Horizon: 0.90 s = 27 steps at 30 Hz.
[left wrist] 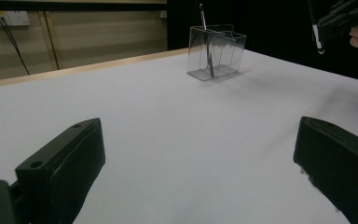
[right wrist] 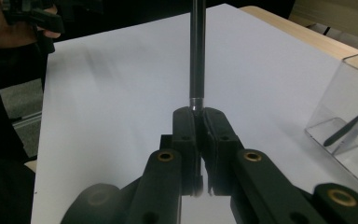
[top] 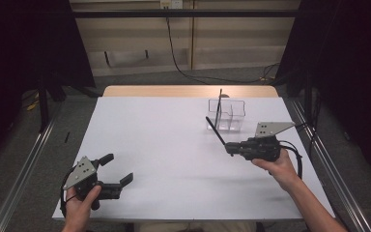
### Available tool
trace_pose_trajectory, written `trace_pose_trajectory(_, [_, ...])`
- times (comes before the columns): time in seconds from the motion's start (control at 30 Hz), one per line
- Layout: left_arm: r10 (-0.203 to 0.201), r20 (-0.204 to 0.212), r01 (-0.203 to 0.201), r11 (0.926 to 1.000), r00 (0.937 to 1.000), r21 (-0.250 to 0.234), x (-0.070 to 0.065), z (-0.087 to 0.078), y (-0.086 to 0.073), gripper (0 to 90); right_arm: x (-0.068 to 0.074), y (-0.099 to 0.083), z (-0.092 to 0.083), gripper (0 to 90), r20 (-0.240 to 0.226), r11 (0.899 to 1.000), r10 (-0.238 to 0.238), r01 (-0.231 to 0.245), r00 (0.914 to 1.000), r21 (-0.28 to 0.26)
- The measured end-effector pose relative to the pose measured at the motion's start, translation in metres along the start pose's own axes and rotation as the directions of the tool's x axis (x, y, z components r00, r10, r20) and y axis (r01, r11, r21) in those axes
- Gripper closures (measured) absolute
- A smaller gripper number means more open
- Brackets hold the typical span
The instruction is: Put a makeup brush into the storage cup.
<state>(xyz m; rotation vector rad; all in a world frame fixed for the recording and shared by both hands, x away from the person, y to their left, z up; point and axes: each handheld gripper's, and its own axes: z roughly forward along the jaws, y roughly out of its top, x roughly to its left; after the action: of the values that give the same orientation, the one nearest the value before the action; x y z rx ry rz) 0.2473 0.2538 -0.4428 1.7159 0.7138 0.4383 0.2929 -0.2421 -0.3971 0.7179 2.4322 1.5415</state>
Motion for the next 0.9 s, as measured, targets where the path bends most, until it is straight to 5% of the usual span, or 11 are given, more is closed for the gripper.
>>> trace_pose_trajectory(0.33, [0.002,0.002,-0.002,1.0000,1.0000,0.000,0.000,0.000,0.000,2.2,0.014,0.008,0.018,84.0,-0.043,0.994,-0.057,0.061,0.9974,0.089])
trace_pose_trajectory(0.6, [0.003,0.001,-0.003,1.0000,1.0000,0.002,0.000,0.001,0.000,2.2,0.023,0.018,0.024,84.0,-0.072,0.980,-0.110,0.120,0.9913,0.161])
trace_pose_trajectory(0.9, [0.008,0.003,-0.008,1.0000,1.0000,0.002,0.001,0.000,0.001,2.2,0.027,0.037,0.027,84.0,-0.093,0.930,-0.182,0.202,0.9789,0.308])
